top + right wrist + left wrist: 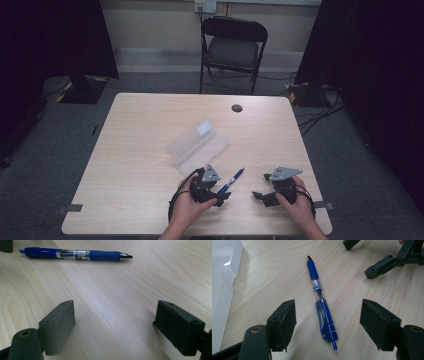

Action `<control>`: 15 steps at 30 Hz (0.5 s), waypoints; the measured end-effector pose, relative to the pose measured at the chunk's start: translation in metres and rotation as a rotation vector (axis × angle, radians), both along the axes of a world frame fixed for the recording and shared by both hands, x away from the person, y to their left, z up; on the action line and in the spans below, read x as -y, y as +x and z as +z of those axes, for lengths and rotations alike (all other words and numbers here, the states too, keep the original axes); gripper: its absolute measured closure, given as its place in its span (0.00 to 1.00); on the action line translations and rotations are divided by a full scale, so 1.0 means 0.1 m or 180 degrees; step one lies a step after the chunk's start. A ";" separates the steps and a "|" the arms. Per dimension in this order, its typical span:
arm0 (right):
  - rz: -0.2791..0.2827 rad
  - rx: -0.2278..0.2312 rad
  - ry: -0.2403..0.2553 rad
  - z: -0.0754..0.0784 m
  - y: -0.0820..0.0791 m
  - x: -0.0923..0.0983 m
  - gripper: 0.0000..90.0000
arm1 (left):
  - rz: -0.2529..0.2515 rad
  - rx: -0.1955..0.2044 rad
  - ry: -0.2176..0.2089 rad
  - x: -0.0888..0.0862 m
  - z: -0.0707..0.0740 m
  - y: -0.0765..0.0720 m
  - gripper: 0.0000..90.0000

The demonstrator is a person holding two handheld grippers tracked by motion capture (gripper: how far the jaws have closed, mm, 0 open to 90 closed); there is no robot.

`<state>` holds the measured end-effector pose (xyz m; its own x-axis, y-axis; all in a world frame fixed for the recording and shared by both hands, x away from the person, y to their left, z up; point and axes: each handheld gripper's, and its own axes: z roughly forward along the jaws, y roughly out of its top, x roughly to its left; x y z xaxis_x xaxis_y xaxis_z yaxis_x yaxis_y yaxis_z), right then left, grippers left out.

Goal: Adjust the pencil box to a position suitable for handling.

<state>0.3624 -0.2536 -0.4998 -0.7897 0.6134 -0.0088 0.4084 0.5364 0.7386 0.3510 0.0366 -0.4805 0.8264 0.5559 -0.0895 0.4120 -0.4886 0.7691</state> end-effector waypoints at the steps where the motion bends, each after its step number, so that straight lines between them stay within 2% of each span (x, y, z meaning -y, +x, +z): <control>1: 0.0000 0.0000 0.0001 0.00 0.00 0.00 0.17 | 0.0007 -0.0020 0.0016 0.01 0.00 0.01 0.32; 3: 0.0000 0.0001 0.0001 0.00 0.00 0.00 0.17 | 0.0029 -0.0013 -0.0017 0.03 -0.02 0.02 0.31; 5: 0.0006 0.0000 -0.0001 0.00 0.00 0.00 0.17 | 0.0044 -0.0006 -0.0011 0.05 -0.04 0.05 0.31; 6: 0.0013 -0.0001 -0.0011 0.00 -0.01 0.00 0.17 | 0.0053 -0.0007 0.0033 0.06 -0.04 0.06 0.31; 8: 0.0022 -0.0003 -0.0004 0.00 -0.01 0.00 0.17 | 0.0067 -0.0015 0.0001 0.08 -0.06 0.09 0.31; 15: 0.0051 -0.0003 0.0001 0.00 -0.03 0.02 0.17 | 0.0057 0.0007 0.0034 0.13 -0.06 0.11 0.31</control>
<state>0.3596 -0.2553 -0.4999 -0.7995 0.6007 -0.0079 0.4005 0.5427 0.7383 0.3620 0.0236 -0.4864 0.8165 0.5715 -0.0816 0.4190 -0.4895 0.7648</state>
